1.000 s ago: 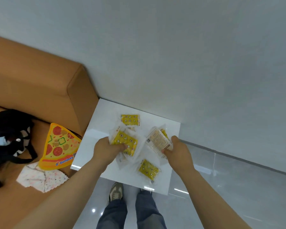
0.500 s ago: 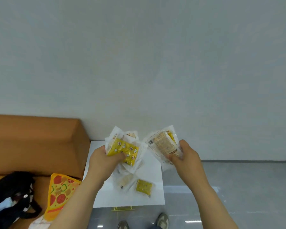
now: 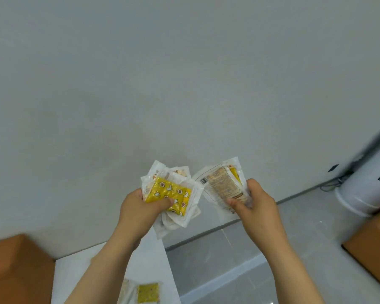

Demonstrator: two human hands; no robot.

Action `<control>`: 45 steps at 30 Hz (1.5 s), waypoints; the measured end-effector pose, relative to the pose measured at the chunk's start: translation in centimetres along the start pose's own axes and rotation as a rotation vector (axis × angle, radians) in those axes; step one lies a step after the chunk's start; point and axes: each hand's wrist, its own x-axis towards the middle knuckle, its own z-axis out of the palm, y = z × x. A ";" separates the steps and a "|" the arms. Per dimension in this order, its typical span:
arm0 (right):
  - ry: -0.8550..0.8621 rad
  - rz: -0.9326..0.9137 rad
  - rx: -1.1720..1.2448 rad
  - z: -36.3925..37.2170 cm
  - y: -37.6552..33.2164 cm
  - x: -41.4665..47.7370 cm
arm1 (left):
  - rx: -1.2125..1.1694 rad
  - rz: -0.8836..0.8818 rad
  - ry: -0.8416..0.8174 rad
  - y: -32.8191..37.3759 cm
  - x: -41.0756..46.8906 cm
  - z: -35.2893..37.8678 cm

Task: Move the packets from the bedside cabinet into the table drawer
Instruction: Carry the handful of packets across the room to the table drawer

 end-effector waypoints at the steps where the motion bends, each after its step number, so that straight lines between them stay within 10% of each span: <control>1: 0.035 0.006 0.005 -1.7 0.5 -0.1 | 0.000 0.025 -0.023 0.8 -0.2 1.6; 21: 0.613 0.176 -0.055 -35.0 17.4 -7.7 | 0.042 0.316 -0.609 8.3 -12.3 39.3; 45: 1.289 0.736 -0.248 -51.8 31.9 -14.3 | 0.211 0.352 -1.502 9.2 -20.4 77.2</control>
